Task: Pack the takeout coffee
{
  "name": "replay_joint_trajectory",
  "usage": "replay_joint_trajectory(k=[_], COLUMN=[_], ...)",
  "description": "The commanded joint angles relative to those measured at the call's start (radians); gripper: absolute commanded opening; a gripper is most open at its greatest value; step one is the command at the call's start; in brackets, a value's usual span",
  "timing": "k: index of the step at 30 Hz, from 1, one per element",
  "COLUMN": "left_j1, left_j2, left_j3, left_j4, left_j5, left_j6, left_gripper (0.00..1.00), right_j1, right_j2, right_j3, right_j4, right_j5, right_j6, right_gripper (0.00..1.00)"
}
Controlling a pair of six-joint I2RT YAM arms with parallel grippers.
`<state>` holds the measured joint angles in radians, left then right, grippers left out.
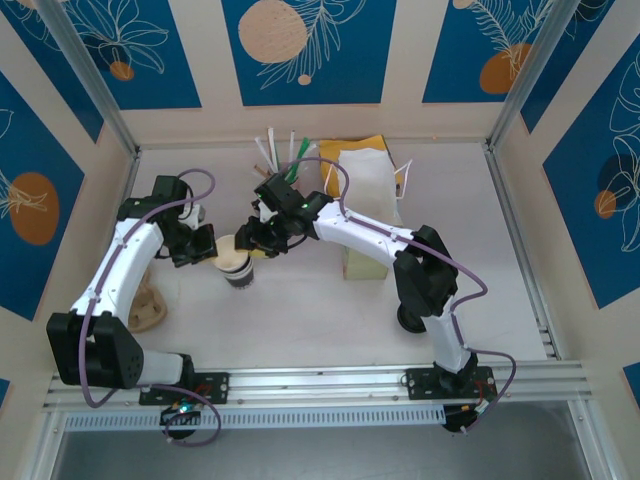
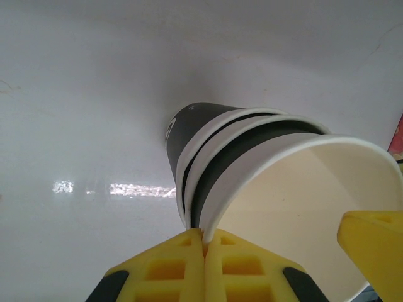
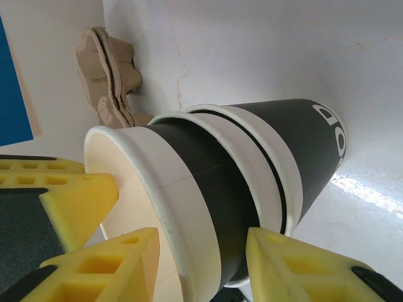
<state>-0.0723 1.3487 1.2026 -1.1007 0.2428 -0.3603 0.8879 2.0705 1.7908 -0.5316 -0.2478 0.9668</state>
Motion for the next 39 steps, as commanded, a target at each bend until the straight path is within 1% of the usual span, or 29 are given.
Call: replay_joint_trajectory(k=[1, 5, 15, 27, 35, 39], left_j1=[-0.001, -0.001, 0.000, -0.003, -0.002, -0.002], left_j2=[-0.014, -0.010, -0.019, -0.055, -0.085, -0.095], left_j3=[0.036, 0.066, 0.137, 0.209, 0.304, 0.341], left_j4=[-0.043, -0.065, -0.112, -0.178, -0.236, -0.254], left_j5=[-0.003, -0.015, -0.036, -0.054, -0.082, -0.089], left_j6=[0.007, 0.013, 0.017, 0.011, 0.000, -0.006], left_gripper=[0.03, 0.03, 0.03, 0.03, 0.03, 0.03], right_j1=[0.006, 0.000, -0.003, -0.007, -0.014, -0.014], right_j2=[-0.002, -0.023, -0.092, -0.215, -0.303, -0.353], right_j3=[-0.010, -0.006, 0.059, 0.096, 0.077, 0.090], right_j4=[-0.015, -0.018, -0.083, -0.154, -0.177, -0.194], right_j5=[-0.016, -0.012, 0.052, 0.157, 0.228, 0.285], right_j6=[-0.013, -0.027, -0.098, -0.178, -0.223, -0.264], right_gripper=[0.42, 0.42, 0.48, 0.52, 0.53, 0.58])
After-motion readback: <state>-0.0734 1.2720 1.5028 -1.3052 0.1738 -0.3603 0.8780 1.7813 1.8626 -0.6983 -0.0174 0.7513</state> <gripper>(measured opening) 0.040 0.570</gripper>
